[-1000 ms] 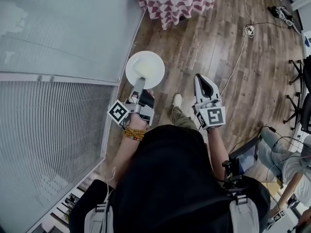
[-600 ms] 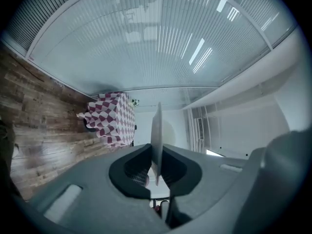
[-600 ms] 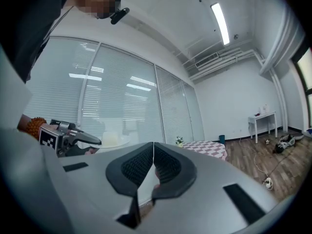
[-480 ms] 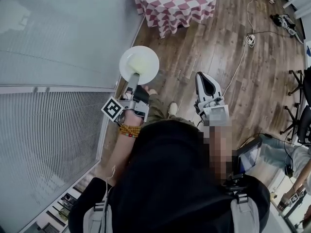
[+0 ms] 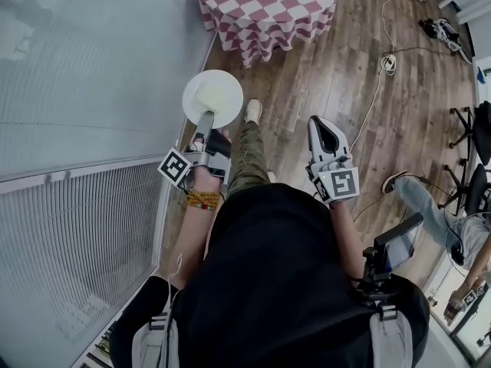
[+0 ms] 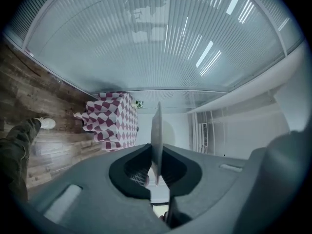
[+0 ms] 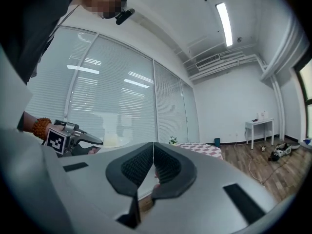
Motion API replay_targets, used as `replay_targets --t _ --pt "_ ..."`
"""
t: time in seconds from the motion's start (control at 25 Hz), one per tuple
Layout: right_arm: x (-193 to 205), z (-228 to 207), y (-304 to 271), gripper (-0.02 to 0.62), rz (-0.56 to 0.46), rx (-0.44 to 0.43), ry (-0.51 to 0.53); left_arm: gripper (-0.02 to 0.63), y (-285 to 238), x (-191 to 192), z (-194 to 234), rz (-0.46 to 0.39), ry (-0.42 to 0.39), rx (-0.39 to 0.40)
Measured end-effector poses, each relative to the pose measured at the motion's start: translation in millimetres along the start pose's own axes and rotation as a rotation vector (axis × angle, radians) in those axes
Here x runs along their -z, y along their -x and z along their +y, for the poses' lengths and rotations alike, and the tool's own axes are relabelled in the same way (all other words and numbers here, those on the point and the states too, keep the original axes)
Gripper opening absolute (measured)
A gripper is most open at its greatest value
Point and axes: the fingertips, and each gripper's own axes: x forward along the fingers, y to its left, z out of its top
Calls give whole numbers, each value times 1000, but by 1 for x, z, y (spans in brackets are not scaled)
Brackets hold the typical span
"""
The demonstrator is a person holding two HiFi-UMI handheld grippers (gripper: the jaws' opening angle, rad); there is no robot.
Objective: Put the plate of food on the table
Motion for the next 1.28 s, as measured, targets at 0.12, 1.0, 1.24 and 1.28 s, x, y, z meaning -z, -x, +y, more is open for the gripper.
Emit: replay_targets --t 0.12,1.0,1.24,1.28 --pt "-15 -10 -26 11 -5 -9 26 20 -33 -12 -3 17 -2 16" --pt "-41 -114 -263 11 145 17 15 20 -262 -113 22 54 110 -45" --pt "-54 -135 -335 11 135 9 17 20 -327 -146 21 72 110 -40" --pt "-58 -139 -346 11 131 9 16 20 -339 -151 18 77 108 -36"
